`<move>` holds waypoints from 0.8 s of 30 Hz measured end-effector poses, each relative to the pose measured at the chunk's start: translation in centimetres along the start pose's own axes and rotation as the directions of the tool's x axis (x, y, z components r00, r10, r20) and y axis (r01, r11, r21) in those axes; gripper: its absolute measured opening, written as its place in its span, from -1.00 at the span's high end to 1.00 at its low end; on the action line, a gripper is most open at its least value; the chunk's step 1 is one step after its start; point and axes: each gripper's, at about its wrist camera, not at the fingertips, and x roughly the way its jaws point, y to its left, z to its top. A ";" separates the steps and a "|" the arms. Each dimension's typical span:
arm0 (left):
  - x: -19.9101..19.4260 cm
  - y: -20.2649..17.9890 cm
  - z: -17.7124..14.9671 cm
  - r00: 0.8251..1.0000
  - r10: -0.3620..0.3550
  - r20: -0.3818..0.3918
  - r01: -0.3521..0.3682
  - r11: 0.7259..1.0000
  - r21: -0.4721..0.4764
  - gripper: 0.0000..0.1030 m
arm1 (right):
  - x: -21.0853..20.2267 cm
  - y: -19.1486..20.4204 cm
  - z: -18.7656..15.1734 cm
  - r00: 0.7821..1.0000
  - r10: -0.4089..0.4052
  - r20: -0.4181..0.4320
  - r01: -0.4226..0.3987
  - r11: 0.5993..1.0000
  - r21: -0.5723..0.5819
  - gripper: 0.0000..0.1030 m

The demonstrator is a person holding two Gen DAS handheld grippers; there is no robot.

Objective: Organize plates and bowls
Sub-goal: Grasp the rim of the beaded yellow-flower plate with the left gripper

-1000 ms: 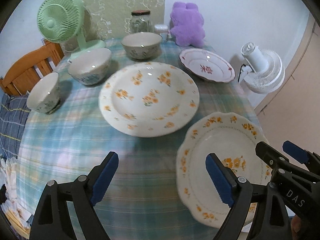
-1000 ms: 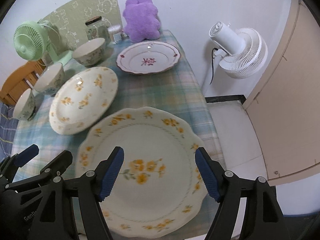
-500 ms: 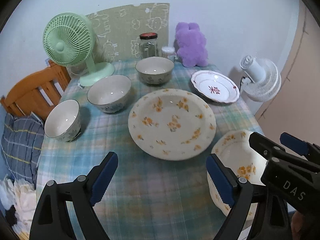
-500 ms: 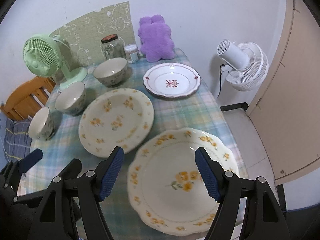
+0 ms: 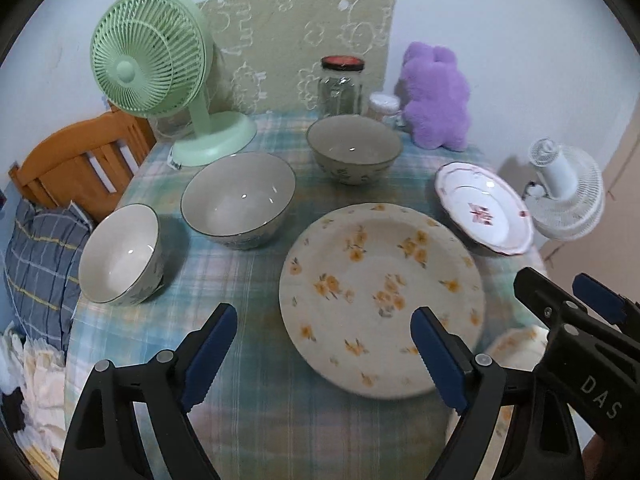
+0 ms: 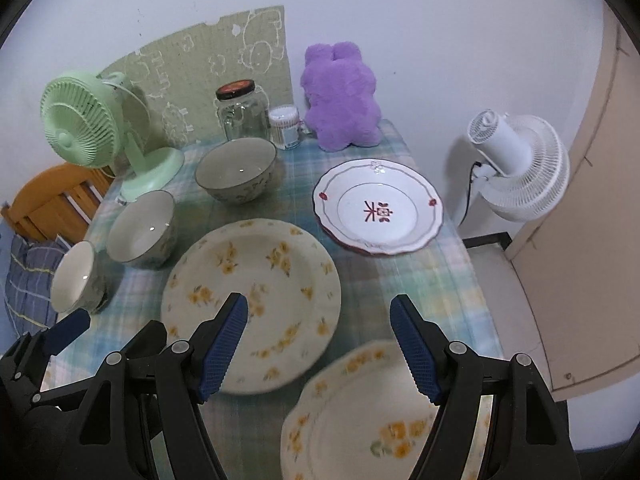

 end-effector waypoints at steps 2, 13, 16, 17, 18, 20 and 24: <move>1.2 -0.1 0.3 1.000 0.016 -0.011 -0.017 1.000 -0.008 -0.71 | 2.0 -0.2 0.5 1.000 0.019 -0.025 -0.019 1.000 0.005 -0.49; 7.9 -0.6 0.7 0.993 0.082 -0.089 -0.086 0.995 -0.042 -0.65 | 10.0 -0.5 1.3 0.992 0.021 -0.123 -0.022 1.000 -0.012 -0.49; 9.3 -0.6 0.6 0.991 0.078 -0.111 -0.084 0.995 -0.049 -0.63 | 11.6 -0.4 1.2 0.990 0.018 -0.142 -0.022 1.000 -0.022 -0.48; 9.7 -0.6 0.6 0.990 0.078 -0.119 -0.085 0.995 -0.050 -0.62 | 11.9 -0.4 1.2 0.989 0.018 -0.147 -0.022 0.999 -0.024 -0.47; 10.1 -0.7 0.5 0.989 0.080 -0.126 -0.087 0.995 -0.050 -0.61 | 12.4 -0.4 1.1 0.988 0.019 -0.156 -0.024 0.999 -0.026 -0.45; 10.6 -0.6 0.4 0.987 0.088 -0.138 -0.096 0.994 -0.054 -0.55 | 13.3 -0.3 1.1 0.984 0.023 -0.175 -0.028 0.999 -0.027 -0.44; 11.3 -0.6 0.1 0.984 0.091 -0.150 -0.100 0.994 -0.055 -0.53 | 14.6 0.1 1.0 0.979 0.030 -0.201 -0.039 0.999 -0.038 -0.39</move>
